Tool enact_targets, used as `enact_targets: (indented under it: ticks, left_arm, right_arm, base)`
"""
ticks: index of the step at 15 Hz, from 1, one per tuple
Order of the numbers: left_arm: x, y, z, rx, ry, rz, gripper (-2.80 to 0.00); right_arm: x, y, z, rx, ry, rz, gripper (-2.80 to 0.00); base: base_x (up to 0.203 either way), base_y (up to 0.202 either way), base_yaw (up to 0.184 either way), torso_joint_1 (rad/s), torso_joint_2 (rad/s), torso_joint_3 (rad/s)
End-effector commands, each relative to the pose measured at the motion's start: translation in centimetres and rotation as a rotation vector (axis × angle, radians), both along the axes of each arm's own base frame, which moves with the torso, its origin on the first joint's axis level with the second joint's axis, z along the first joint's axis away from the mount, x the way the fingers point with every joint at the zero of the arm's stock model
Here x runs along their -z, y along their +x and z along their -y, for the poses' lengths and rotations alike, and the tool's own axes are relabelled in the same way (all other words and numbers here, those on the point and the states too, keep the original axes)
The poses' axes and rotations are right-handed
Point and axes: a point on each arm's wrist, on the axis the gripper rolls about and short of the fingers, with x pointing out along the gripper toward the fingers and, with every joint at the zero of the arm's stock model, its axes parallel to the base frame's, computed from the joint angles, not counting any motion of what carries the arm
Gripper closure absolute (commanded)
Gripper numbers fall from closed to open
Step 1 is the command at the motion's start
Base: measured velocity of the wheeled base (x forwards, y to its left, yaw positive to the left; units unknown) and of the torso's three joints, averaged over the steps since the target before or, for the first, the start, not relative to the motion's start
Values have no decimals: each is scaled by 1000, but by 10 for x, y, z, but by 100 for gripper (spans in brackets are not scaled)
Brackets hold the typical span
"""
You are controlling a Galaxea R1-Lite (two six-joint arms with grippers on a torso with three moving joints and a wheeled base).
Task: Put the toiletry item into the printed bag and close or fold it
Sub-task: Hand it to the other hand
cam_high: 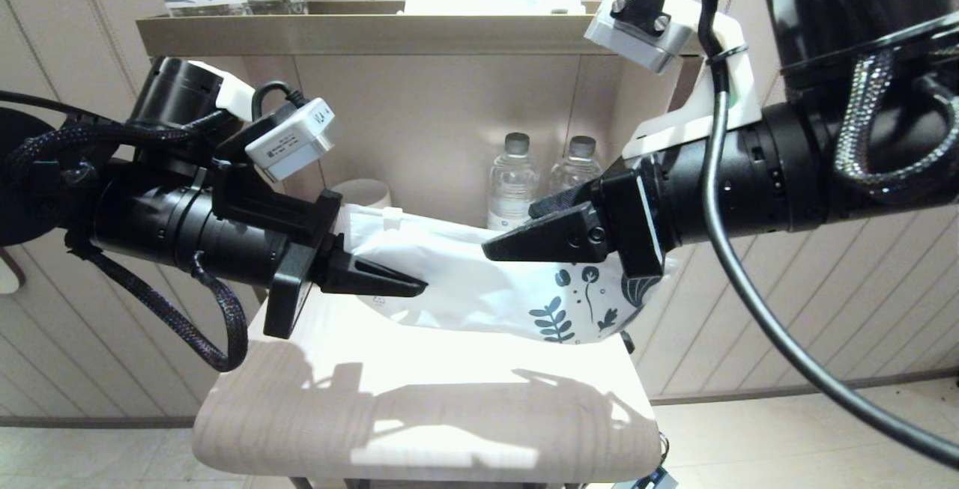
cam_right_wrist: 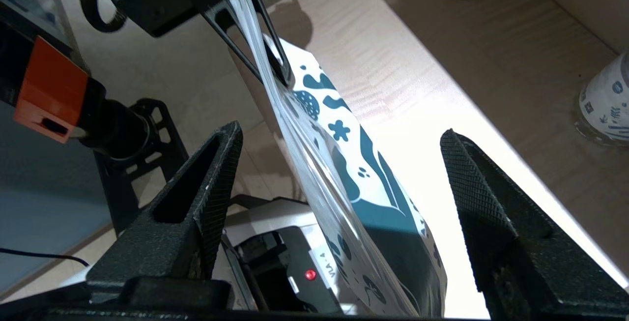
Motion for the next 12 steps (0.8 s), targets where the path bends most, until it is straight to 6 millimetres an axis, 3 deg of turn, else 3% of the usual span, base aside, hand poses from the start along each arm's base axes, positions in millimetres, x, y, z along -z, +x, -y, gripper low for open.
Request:
enact_targets:
  ticks: [1,5,6,12]
  left_arm:
    - [-1,-1,0,5,-3,4,0]
    - [0,0,0,5,-1,3,0]
    - [0,-1,0,5,-1,3,0]
    - [0,-1,0,6,-3,4,0]
  right_arm:
    - [9,2,-1,-9,-31,-15,-280]
    - [22,5,-3,-33,-74,-25,-280]
    - [24,4,-3,-41,-86,-15,0]
    - [20,3,-2,-47,-80,2,0]
  base:
    - [0,0,0,0,0,0]
    - [0,0,0,0,0,0]
    - [0,0,0,0,0,0]
    - [0,0,0,0,0,0]
